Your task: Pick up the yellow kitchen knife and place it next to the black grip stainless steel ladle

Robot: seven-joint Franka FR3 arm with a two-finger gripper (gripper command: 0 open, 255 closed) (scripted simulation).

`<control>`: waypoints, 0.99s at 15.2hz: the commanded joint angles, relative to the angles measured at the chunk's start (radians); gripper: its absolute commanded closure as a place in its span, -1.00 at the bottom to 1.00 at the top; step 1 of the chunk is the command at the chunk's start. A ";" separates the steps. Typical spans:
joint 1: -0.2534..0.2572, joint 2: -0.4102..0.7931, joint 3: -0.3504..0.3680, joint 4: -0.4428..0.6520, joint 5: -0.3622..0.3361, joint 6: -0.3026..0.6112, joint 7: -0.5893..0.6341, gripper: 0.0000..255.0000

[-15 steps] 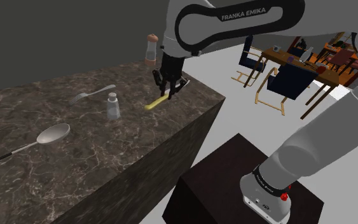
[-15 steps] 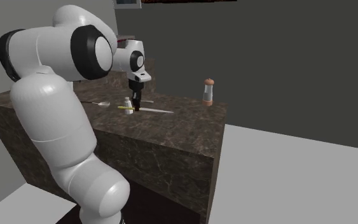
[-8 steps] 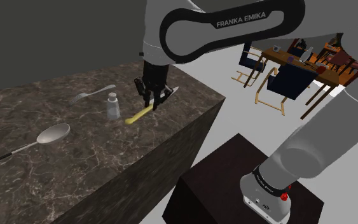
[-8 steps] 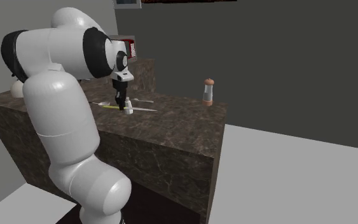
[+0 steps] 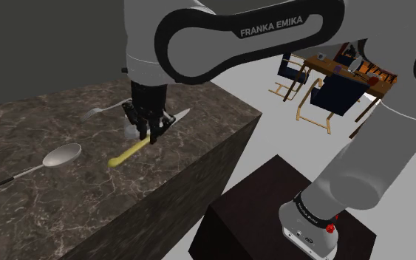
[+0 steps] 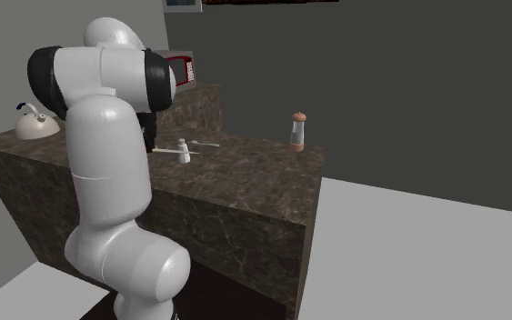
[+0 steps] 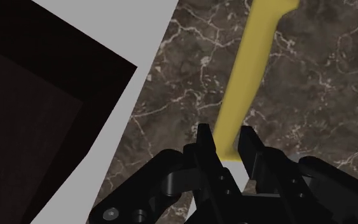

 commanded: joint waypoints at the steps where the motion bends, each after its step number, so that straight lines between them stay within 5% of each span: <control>1: 0.037 0.051 0.015 0.044 -0.036 -0.002 0.064 1.00; 8: 0.212 0.255 0.027 0.277 -0.173 -0.070 0.263 1.00; 15: 0.446 0.494 -0.007 0.624 -0.295 -0.196 0.400 1.00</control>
